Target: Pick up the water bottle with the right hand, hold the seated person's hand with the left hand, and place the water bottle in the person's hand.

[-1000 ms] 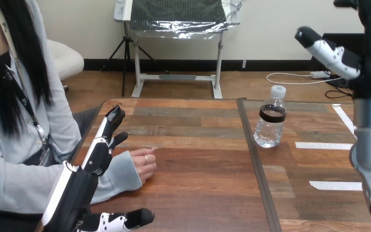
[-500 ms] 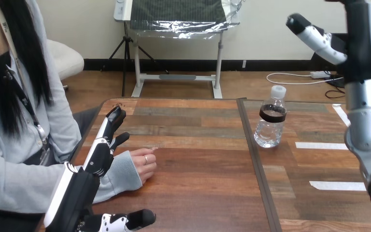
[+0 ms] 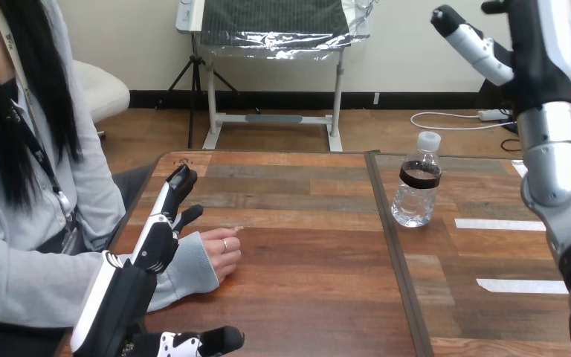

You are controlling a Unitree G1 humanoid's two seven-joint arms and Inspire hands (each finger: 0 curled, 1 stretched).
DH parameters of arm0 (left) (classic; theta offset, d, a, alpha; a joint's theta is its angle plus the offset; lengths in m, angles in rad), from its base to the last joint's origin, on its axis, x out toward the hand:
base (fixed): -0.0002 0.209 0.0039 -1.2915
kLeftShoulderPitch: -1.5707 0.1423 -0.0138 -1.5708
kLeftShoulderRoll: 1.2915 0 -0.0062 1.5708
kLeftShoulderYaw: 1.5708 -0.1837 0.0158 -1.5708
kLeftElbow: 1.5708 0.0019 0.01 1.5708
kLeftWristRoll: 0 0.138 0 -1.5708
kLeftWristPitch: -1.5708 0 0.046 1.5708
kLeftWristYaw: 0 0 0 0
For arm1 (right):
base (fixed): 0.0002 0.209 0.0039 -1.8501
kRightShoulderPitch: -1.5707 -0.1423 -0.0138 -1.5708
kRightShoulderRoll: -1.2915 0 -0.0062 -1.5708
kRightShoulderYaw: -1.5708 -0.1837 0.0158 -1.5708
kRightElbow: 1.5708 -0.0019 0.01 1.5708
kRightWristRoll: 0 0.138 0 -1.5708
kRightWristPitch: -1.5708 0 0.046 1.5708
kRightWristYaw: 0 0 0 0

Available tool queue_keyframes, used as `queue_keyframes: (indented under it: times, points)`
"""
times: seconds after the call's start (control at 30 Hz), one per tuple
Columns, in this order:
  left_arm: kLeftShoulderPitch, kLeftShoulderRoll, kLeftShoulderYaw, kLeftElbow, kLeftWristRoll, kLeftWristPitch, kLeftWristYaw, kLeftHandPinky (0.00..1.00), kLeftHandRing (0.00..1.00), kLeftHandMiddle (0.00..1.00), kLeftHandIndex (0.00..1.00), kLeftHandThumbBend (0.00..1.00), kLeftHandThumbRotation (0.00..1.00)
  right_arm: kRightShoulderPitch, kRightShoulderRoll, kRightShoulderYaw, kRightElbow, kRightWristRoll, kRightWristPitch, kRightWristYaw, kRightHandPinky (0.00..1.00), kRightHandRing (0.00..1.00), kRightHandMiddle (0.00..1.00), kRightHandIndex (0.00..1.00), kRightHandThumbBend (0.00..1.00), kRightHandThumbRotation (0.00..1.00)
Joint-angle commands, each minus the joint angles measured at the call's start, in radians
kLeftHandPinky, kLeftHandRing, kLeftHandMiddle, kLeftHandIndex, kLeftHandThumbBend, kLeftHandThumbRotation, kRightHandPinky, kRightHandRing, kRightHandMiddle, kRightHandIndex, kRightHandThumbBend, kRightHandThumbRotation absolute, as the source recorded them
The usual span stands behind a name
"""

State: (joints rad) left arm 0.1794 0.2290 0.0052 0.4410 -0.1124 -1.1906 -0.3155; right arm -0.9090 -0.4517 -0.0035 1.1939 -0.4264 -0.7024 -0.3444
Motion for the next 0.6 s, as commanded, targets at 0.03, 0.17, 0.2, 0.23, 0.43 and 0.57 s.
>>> queue_keyframes:
  times: [0.03,0.17,0.2,0.23,0.43,0.57]
  points:
    - [-0.043,-0.002,-0.011,0.003,-0.012,-0.02,-0.003,0.91,1.0,1.0,1.0,1.0,0.54,-0.151,-0.014,0.028,0.064,-0.001,0.053,0.033,0.76,0.82,0.84,0.85,0.95,0.95]
    - [-0.042,-0.003,-0.009,0.002,-0.008,-0.022,-0.002,0.91,1.0,1.0,1.0,1.0,0.54,-0.178,-0.009,0.046,0.088,-0.015,0.091,0.036,0.75,0.82,0.84,0.84,0.93,0.92]
    - [-0.042,-0.004,-0.008,0.002,-0.007,-0.022,-0.001,0.91,1.0,1.0,1.0,1.0,0.55,-0.183,-0.009,0.053,0.092,-0.023,0.102,0.033,0.74,0.82,0.84,0.85,0.93,0.93]
    - [-0.041,-0.005,-0.007,0.001,-0.005,-0.022,0.0,0.91,1.0,1.0,1.0,1.0,0.55,-0.187,-0.009,0.059,0.095,-0.027,0.11,0.031,0.74,0.82,0.84,0.85,0.93,0.93]
    - [-0.037,-0.009,-0.011,-0.005,-0.012,-0.019,0.0,0.91,1.0,1.0,1.0,1.0,0.56,-0.219,0.002,0.073,0.117,-0.028,0.171,0.059,0.74,0.82,0.84,0.86,0.95,0.93]
    - [-0.032,-0.01,-0.011,-0.009,-0.012,-0.013,0.001,0.91,1.0,1.0,1.0,1.0,0.56,-0.241,0.008,0.096,0.13,-0.043,0.22,0.07,0.74,0.82,0.85,0.86,0.97,0.93]
